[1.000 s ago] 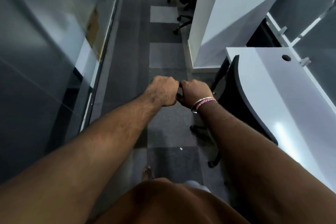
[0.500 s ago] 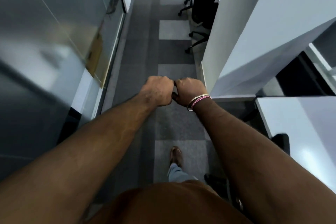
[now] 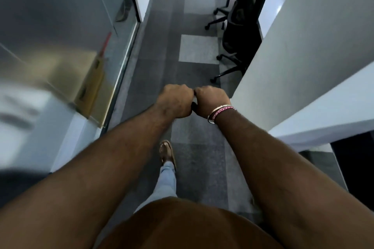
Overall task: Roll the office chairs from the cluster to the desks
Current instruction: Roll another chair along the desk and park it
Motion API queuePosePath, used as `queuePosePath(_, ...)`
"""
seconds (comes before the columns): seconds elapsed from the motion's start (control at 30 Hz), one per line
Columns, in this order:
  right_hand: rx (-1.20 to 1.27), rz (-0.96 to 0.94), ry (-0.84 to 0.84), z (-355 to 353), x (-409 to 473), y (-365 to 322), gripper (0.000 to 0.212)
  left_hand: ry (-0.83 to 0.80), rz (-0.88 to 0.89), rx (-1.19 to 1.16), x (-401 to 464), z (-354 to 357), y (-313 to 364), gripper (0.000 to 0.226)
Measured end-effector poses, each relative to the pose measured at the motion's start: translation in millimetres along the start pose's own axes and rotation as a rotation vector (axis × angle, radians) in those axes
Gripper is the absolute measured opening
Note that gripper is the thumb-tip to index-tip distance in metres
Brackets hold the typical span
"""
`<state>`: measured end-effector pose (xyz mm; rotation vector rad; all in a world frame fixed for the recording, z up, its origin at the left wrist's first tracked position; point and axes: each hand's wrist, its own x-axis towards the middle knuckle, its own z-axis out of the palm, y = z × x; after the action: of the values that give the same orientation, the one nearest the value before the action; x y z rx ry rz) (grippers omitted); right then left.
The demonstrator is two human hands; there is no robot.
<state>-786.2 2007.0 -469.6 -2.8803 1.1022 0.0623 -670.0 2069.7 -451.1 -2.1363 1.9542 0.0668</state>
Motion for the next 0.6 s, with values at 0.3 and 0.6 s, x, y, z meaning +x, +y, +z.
queuePosePath(0.3, 0.01, 0.094, 0.025, -23.4, 274.5, 101.2, 0.028, 0.025, 0.08, -0.022, 278.8, -47.6, -121.6, 0.025)
queuePosePath(0.6, 0.039, 0.131, 0.018, -39.1, 519.2, 222.1, 0.026, 0.019, 0.114, -0.009, 541.3, -81.5, -203.2, 0.025)
